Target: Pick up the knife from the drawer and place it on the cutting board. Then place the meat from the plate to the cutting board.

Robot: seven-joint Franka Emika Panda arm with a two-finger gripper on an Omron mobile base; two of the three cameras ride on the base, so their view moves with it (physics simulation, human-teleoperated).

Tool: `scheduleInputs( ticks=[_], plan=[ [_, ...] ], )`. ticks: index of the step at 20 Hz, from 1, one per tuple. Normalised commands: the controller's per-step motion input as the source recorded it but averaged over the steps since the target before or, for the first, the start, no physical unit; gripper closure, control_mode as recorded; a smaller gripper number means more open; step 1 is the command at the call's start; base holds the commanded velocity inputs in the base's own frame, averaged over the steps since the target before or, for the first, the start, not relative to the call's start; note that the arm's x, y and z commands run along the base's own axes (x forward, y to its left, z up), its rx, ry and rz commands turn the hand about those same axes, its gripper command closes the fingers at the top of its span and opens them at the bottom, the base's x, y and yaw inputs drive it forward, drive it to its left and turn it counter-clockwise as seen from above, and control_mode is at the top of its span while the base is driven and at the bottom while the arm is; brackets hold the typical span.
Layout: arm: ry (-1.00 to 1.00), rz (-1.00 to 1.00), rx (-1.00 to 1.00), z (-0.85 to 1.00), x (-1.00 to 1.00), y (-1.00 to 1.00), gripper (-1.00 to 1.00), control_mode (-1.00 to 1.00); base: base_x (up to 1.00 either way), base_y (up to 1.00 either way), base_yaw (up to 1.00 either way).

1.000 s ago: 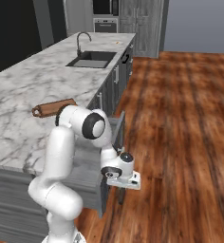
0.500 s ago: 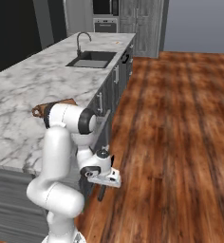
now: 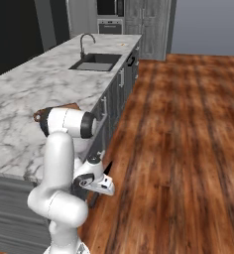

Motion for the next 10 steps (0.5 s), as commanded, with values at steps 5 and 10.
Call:
scheduleInputs(
  ticks=[5,10],
  plan=[
    [0.00,-0.05,0.02,0.00,0.00,0.56,1.00,-1.00,0.00,0.00,0.00],
    [0.00,-0.03,0.03,0.00,0.00,0.53,1.00,-1.00,0.00,0.00,0.00]
  ],
)
